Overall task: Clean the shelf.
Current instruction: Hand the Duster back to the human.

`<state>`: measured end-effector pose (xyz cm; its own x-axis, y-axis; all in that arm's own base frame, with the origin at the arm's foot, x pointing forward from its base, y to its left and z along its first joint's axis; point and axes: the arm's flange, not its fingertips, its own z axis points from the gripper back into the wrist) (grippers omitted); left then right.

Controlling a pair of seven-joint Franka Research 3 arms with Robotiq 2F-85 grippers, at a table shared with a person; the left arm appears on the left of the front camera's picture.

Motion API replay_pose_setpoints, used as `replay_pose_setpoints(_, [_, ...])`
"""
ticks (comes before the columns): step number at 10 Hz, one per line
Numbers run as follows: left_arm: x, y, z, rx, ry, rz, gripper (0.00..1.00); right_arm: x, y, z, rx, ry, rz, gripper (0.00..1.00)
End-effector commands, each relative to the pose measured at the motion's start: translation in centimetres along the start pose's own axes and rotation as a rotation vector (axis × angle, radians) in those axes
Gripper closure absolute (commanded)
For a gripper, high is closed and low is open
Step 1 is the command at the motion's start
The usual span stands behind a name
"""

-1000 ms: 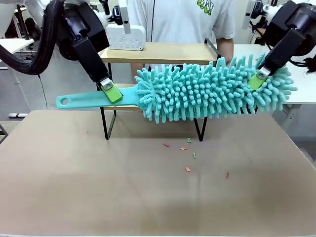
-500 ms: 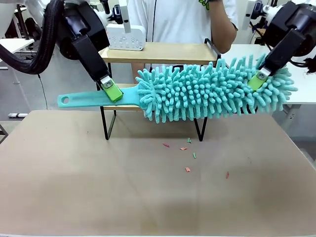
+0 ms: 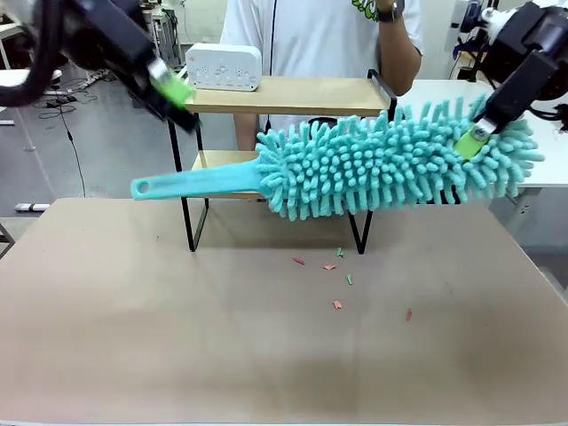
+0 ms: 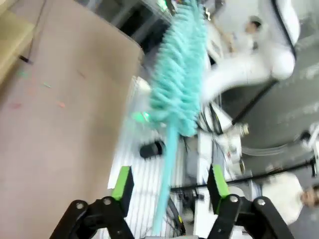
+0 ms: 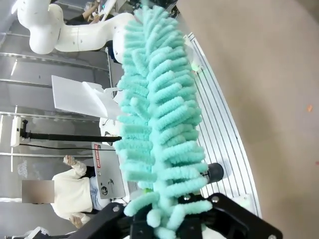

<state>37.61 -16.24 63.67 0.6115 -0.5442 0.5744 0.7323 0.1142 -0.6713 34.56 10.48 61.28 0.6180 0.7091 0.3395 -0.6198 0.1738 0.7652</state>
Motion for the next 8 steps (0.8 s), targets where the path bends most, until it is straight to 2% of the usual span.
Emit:
replay_pose_setpoints(1, [-4.3,0.3,5.4,0.223,-0.495,0.059,0.00,-1.7,0.8,2.4,0.032,-0.044,0.059,1.00])
replay_pose_setpoints(2, [-7.3,0.4,8.8,0.284,-0.762,0.100,0.00,-3.2,1.2,4.2,0.060,-0.113,0.068,1.00])
replay_pose_setpoints(3, [-9.9,0.6,11.0,0.342,-0.945,0.147,0.00,-4.8,1.5,6.0,0.080,-0.205,0.056,1.00])
replay_pose_setpoints(4, [-12.1,0.9,12.3,0.378,-1.085,0.175,0.00,-6.6,1.9,7.9,0.104,-0.343,0.039,1.00])
replay_pose_setpoints(5, [-13.5,1.5,12.9,0.412,-1.180,0.203,0.00,-8.7,2.3,9.7,0.094,-0.547,0.001,1.00])
replay_pose_setpoints(6, [-14.1,2.4,12.7,0.412,-1.203,0.225,0.00,-11.1,2.4,11.3,0.105,-0.767,-0.046,1.00])
replay_pose_setpoints(7, [-14.0,3.6,12.3,0.363,-1.187,0.233,0.00,-13.9,2.0,12.9,0.132,-1.035,-0.116,1.00])
replay_pose_setpoints(8, [-13.6,4.5,12.0,0.300,-1.161,0.228,0.00,-16.3,0.9,13.6,0.118,-1.217,-0.211,1.00])
